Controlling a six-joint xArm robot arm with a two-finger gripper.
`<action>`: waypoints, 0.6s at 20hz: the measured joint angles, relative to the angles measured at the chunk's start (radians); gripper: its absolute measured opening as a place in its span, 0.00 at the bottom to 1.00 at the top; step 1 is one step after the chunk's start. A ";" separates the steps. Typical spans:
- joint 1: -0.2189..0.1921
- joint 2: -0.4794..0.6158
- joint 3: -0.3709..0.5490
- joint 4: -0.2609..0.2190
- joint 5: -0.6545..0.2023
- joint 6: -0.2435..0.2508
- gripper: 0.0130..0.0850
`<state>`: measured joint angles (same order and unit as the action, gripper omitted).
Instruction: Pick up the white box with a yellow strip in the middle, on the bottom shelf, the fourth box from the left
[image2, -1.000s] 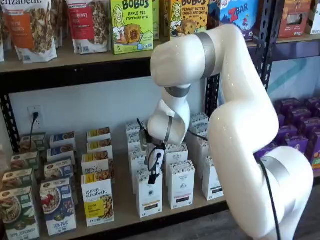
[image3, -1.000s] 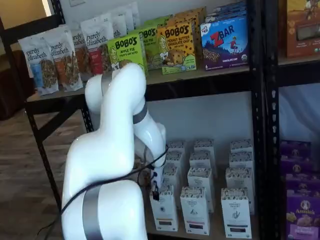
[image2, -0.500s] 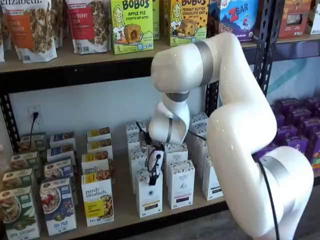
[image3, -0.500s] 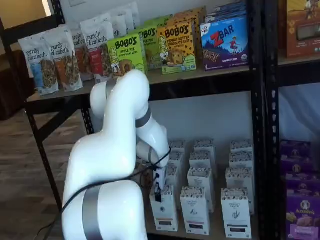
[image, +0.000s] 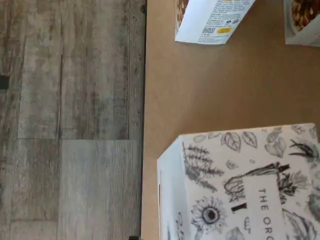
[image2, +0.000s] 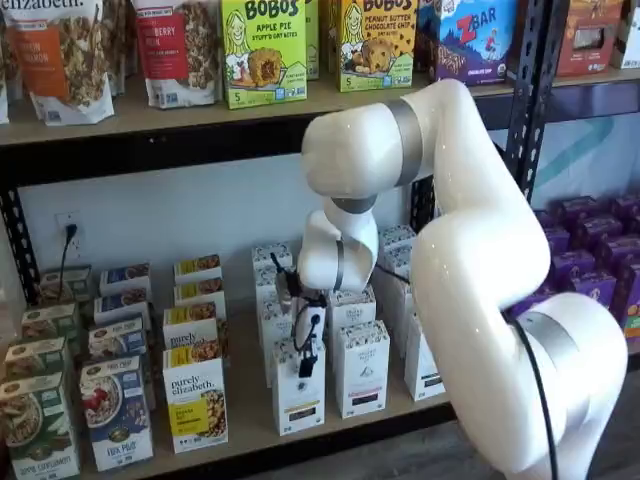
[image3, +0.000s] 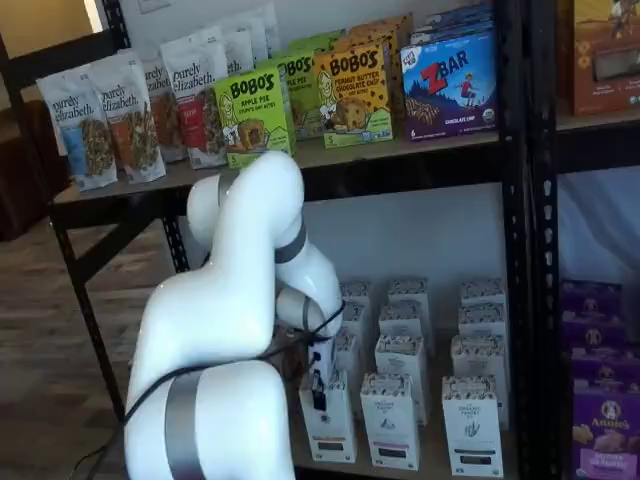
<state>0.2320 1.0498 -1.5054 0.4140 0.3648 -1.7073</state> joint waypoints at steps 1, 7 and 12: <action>0.000 0.004 -0.005 -0.007 0.001 0.006 1.00; -0.001 0.022 -0.020 -0.098 -0.007 0.088 1.00; -0.008 0.026 -0.023 -0.136 -0.007 0.115 1.00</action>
<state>0.2245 1.0761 -1.5281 0.2777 0.3579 -1.5920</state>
